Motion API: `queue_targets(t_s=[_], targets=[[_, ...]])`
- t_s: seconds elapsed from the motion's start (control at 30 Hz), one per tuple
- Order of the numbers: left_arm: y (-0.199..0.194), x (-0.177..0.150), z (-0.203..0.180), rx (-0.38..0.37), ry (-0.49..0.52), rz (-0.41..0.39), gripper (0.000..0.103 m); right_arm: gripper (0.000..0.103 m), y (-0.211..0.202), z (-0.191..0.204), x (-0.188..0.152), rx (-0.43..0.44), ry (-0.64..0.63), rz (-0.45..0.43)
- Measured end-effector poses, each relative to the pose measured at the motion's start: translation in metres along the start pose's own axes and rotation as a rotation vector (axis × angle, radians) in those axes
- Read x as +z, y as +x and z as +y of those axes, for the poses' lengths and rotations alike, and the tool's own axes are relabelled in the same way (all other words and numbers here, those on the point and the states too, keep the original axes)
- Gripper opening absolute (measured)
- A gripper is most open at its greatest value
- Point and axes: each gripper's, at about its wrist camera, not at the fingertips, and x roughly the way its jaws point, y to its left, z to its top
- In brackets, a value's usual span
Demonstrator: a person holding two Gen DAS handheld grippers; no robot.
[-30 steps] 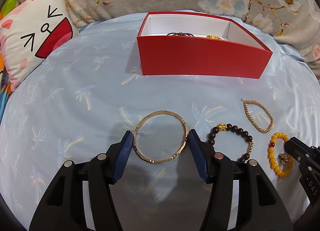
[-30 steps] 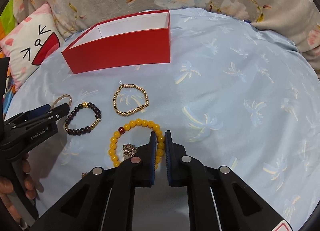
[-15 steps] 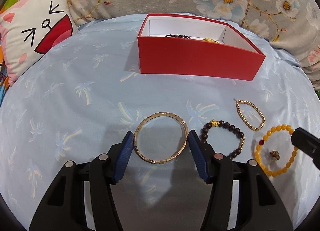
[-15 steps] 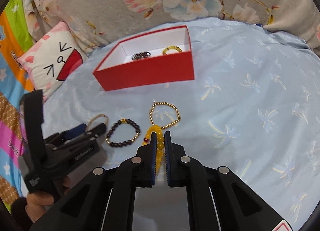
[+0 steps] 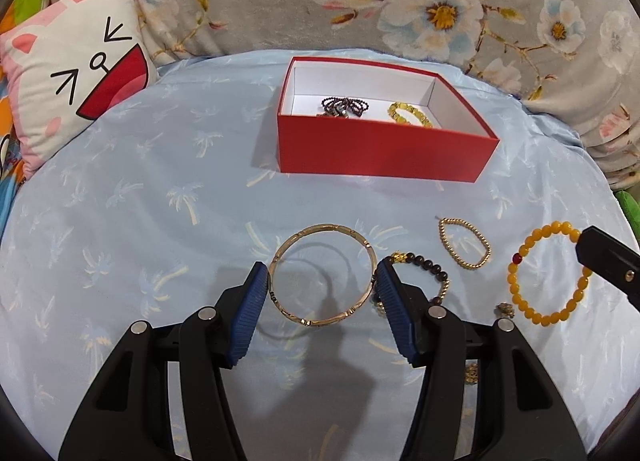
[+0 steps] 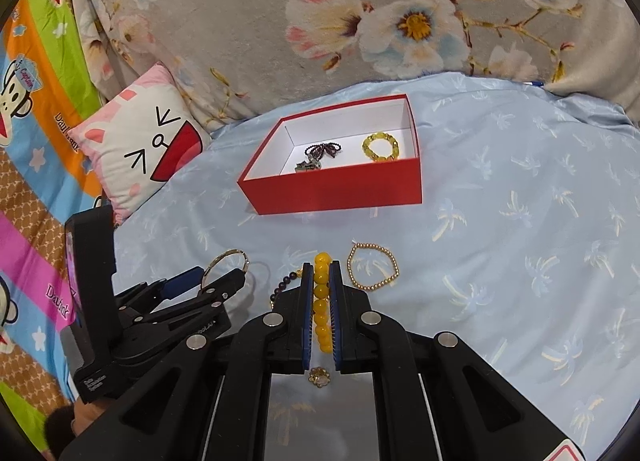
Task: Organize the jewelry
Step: 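Carry the orange bracelet and gold bangle over the red box with both tools, then open both tools to drop the orange bracelet and gold bangle into the box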
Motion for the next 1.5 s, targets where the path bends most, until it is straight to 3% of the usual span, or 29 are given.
queue_targets(t_s=[0.13,0.43,0.7,1.13,1.5], targets=[[-0.009,0.015,-0.003,-0.012,0.004,-0.013,0.054,0.008,0.0,-0.003,0.011,-0.005,-0.009,-0.015],[-0.017,0.083,-0.012,-0.028,0.025,-0.115,0.054,0.008,0.016,-0.015,0.066,-0.009,-0.014,-0.076],[0.018,0.13,-0.02,0.009,0.045,-0.145,0.054,0.008,0.062,-0.015,0.116,0.013,0.009,-0.082],[0.09,0.152,-0.018,0.027,0.032,-0.078,0.054,0.008,0.156,-0.022,0.148,0.038,0.069,-0.001],[0.118,0.149,-0.013,0.047,0.035,-0.039,0.054,0.008,0.194,-0.034,0.145,0.028,0.086,0.065]])
